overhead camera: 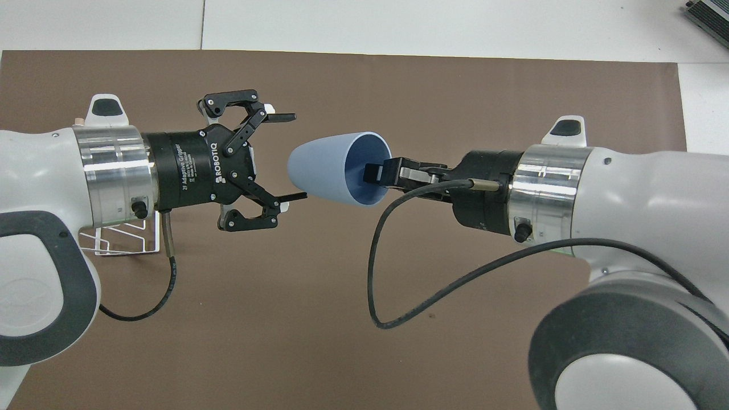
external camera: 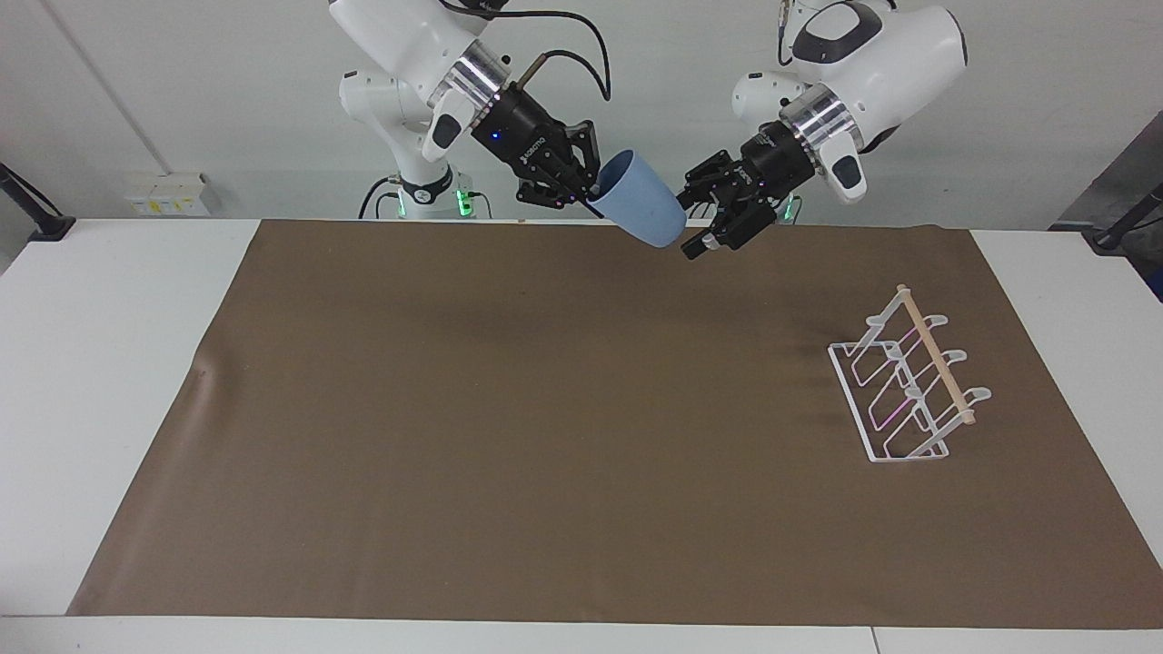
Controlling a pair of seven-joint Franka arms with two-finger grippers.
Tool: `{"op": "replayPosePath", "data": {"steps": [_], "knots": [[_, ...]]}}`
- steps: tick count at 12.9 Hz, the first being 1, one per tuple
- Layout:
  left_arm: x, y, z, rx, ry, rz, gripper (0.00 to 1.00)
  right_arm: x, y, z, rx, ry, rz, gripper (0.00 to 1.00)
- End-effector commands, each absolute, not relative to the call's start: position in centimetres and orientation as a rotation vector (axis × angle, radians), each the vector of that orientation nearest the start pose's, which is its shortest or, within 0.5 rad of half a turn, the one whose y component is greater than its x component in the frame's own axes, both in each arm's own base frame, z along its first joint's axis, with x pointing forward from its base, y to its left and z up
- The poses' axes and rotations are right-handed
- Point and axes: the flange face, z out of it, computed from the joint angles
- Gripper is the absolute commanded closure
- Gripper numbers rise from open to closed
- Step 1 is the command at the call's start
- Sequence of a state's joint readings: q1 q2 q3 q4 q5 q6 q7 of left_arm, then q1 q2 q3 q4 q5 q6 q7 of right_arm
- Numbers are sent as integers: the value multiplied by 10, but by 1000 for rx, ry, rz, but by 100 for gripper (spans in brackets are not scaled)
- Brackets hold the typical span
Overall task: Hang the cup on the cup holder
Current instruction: 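Close the left gripper on the cup's base held by the right gripper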
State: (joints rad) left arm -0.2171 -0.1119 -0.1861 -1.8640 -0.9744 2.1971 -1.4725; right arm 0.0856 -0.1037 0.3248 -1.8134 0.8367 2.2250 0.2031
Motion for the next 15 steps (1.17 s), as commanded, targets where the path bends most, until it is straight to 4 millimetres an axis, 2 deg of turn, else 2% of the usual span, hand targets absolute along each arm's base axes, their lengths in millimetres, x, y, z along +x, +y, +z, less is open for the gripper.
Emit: {"op": "replayPosePath", "data": {"steps": [1, 9, 10, 11, 12, 15], "knots": [[510, -258, 624, 1656, 1483, -597, 0, 504, 259, 640, -2254, 191, -265, 100], [505, -266, 623, 1669, 1474, -605, 1, 501, 258, 636, -2259, 199, -257, 100], [505, -266, 623, 1667, 1476, -607, 25, 500, 258, 636, -2261, 199, -257, 100], [505, -267, 623, 1670, 1475, -609, 77, 499, 258, 634, -2264, 201, -253, 100], [505, -267, 623, 1670, 1474, -608, 100, 498, 258, 634, -2264, 201, -254, 100], [504, -266, 622, 1685, 1473, -612, 100, 498, 258, 635, -2264, 200, -255, 100]]}}
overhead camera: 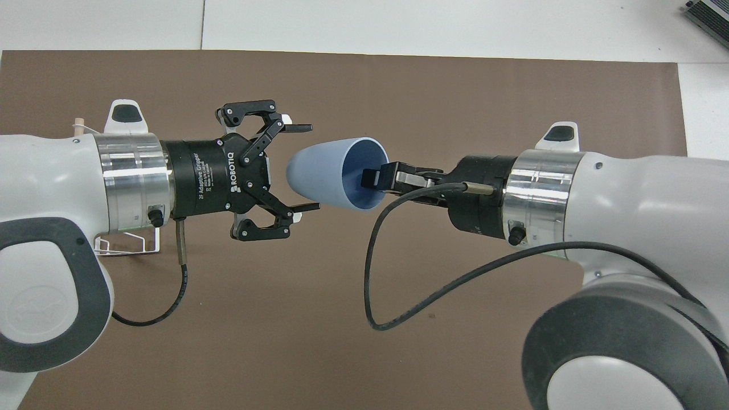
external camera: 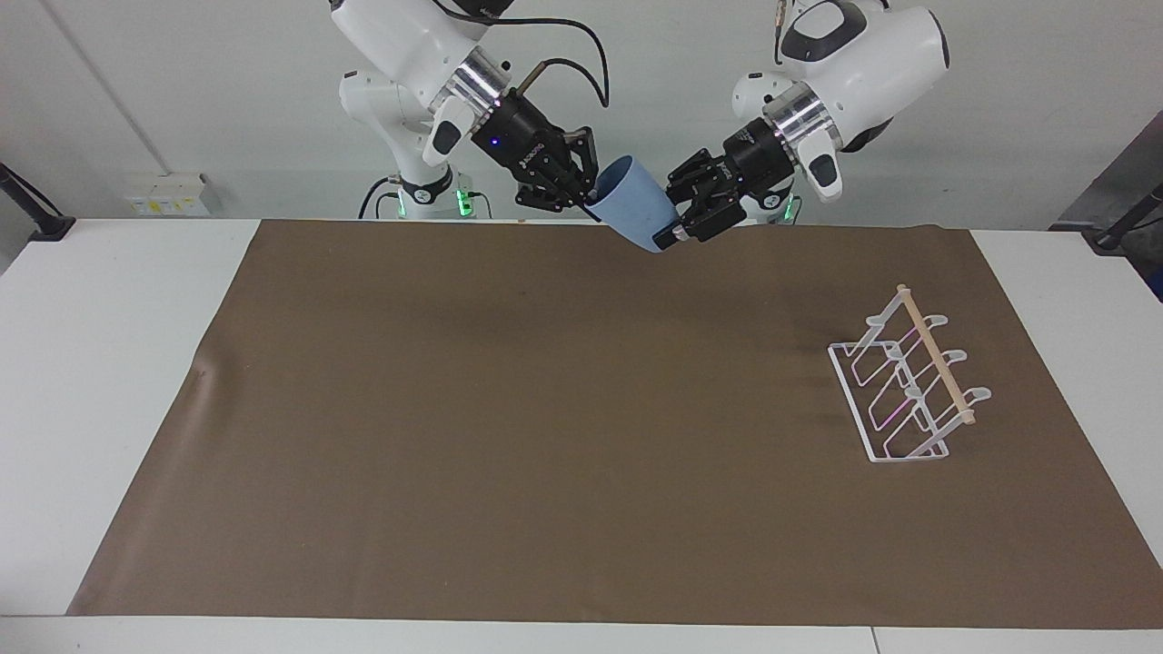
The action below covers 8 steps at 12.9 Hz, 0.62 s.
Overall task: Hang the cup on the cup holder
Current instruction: 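Close the left gripper on the cup's base held by the right gripper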
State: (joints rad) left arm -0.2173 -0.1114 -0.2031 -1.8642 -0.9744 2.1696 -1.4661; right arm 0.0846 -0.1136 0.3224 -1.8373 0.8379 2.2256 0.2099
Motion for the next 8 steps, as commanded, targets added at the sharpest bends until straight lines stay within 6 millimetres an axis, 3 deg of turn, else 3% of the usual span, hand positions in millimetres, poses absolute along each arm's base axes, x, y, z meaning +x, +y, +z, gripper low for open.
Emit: {"op": "replayPosePath", "data": {"steps": [1, 4, 5, 6, 7, 8], "knots": [[503, -266, 621, 1697, 1469, -621, 100, 498, 258, 635, -2264, 202, -255, 100], [502, -265, 620, 1721, 1468, -615, 100, 497, 258, 634, -2269, 185, -259, 100], [503, -265, 620, 1721, 1471, -615, 100, 497, 258, 634, -2270, 184, -257, 86], [503, -265, 620, 1721, 1471, -615, 100, 496, 258, 634, -2273, 178, -243, 79], [503, -264, 620, 1720, 1473, -618, 100, 496, 258, 633, -2281, 169, -237, 47], [503, -262, 620, 1721, 1474, -621, 100, 497, 258, 632, -2286, 168, -238, 0]]}}
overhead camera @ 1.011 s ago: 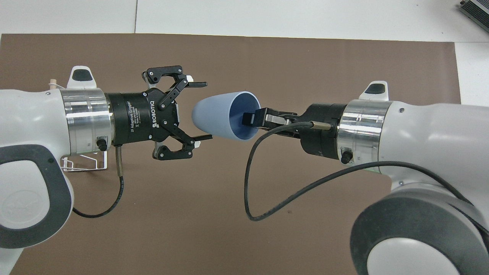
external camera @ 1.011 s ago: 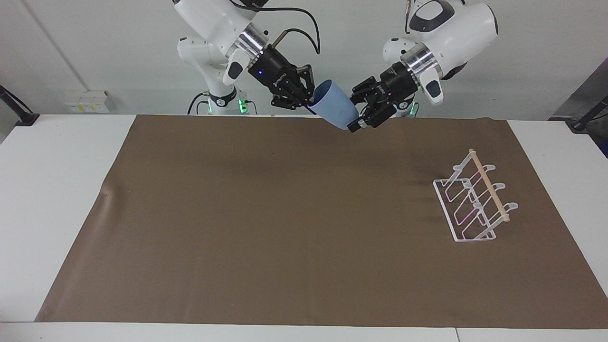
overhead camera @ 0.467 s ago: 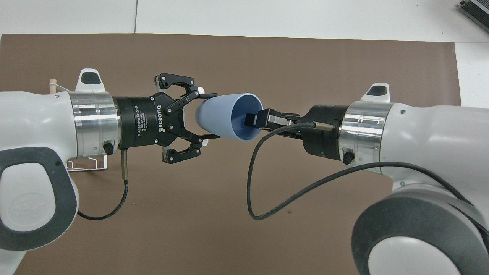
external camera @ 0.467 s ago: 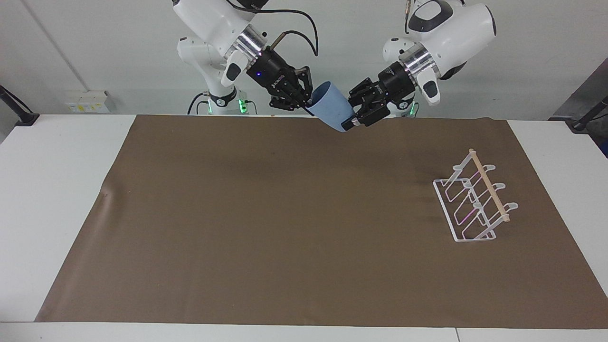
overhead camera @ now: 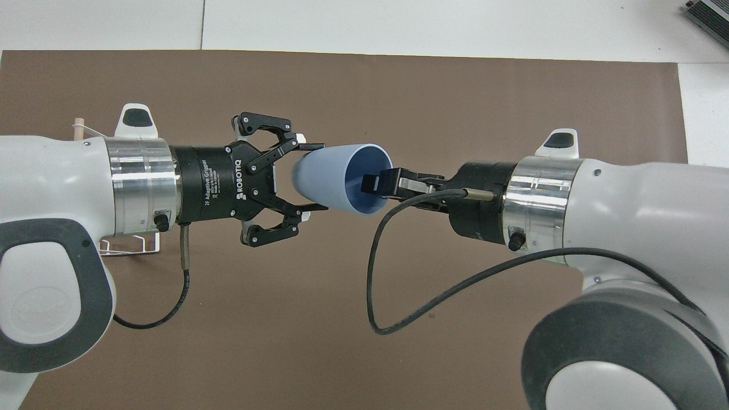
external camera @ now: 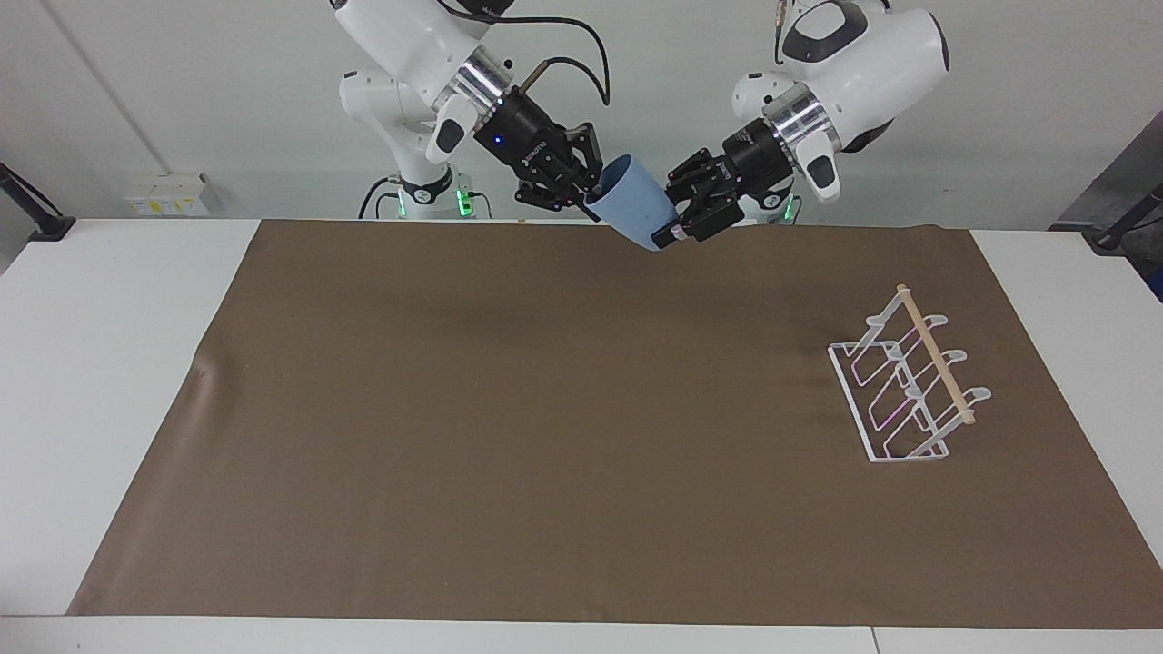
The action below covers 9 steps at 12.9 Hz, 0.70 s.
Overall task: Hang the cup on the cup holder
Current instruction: 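Close the left gripper on the cup's base held by the right gripper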
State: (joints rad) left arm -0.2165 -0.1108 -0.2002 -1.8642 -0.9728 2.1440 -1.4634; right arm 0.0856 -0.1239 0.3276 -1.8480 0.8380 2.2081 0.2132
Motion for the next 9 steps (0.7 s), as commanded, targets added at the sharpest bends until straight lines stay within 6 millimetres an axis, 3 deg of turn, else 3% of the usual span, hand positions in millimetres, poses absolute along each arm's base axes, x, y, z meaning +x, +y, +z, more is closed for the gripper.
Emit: {"op": "replayPosePath", "data": {"steps": [1, 7, 9], "knots": [[503, -261, 619, 1723, 1475, -626, 100, 496, 258, 632, -2286, 167, -236, 0], [504, -251, 617, 1770, 1486, -607, 100, 498, 257, 634, -2281, 180, -240, 0], [510, -237, 614, 1795, 1508, -576, 100, 501, 255, 633, -2280, 184, -240, 0]]}}
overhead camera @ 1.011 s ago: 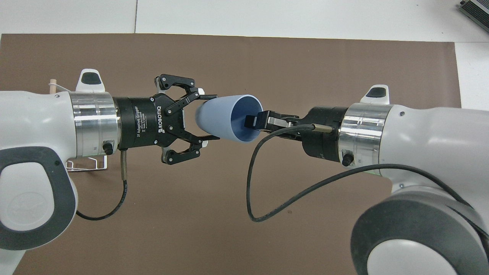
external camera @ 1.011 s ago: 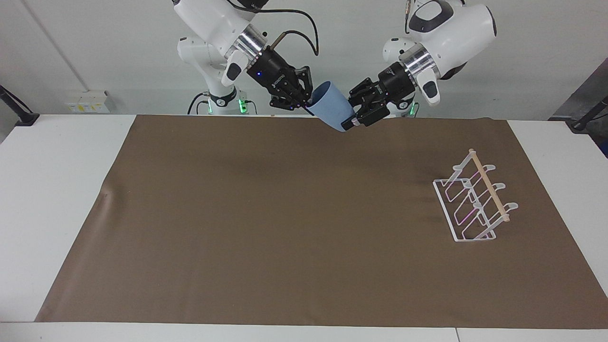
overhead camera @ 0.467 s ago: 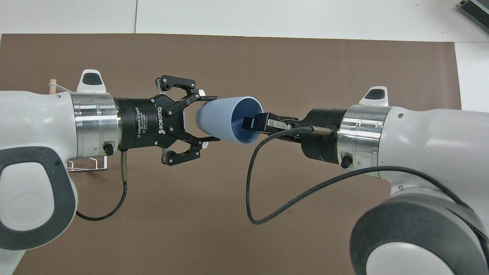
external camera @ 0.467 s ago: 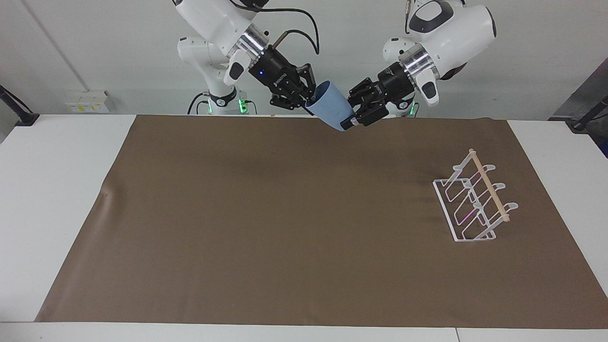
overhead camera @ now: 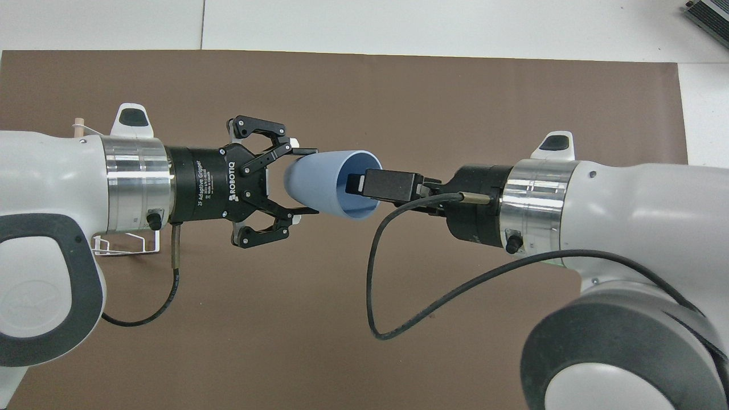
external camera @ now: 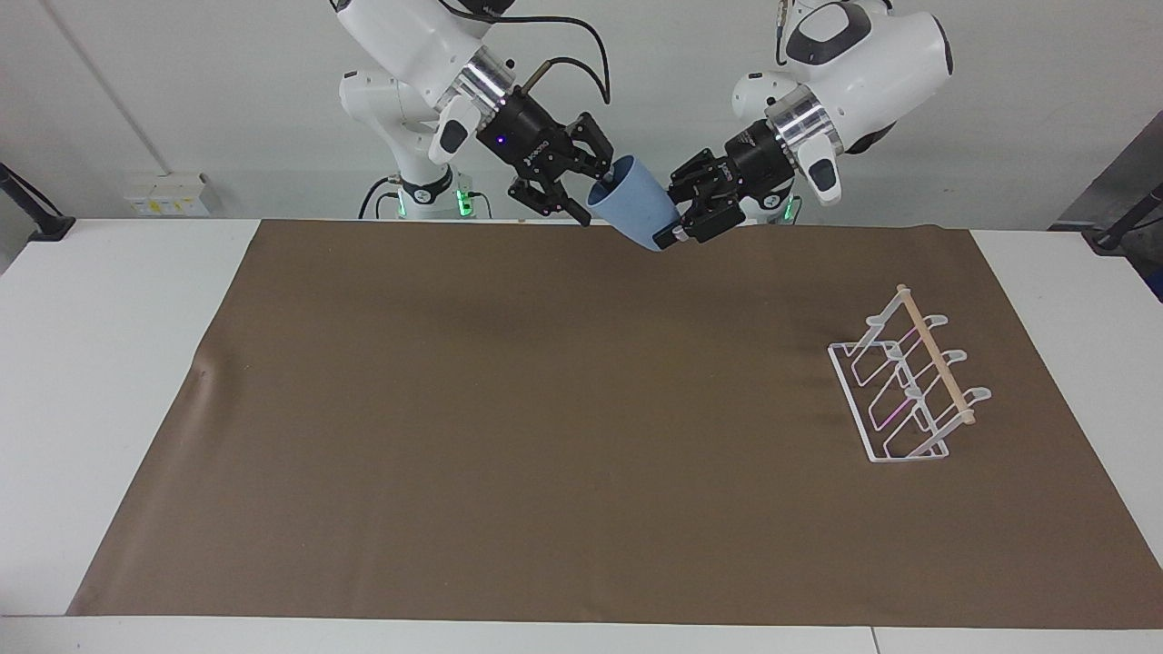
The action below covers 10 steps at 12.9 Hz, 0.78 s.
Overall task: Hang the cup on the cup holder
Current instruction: 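Open the right gripper and pull it back from the cup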
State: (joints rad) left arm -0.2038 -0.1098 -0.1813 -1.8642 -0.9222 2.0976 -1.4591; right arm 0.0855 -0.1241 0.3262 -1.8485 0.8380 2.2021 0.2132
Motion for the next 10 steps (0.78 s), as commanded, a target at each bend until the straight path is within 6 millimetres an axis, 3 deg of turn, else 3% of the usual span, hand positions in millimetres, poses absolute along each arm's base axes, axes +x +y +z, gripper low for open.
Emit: {"op": "replayPosePath", "data": {"steps": [1, 4, 10], "knots": [[510, -232, 613, 1835, 1516, -554, 100, 503, 253, 633, -2279, 187, -246, 0], [514, -217, 608, 1920, 1545, -469, 100, 508, 247, 632, -2289, 170, -273, 0], [522, -193, 598, 2316, 1573, -12, 100, 541, 192, 637, -2427, -100, -478, 0]]}}
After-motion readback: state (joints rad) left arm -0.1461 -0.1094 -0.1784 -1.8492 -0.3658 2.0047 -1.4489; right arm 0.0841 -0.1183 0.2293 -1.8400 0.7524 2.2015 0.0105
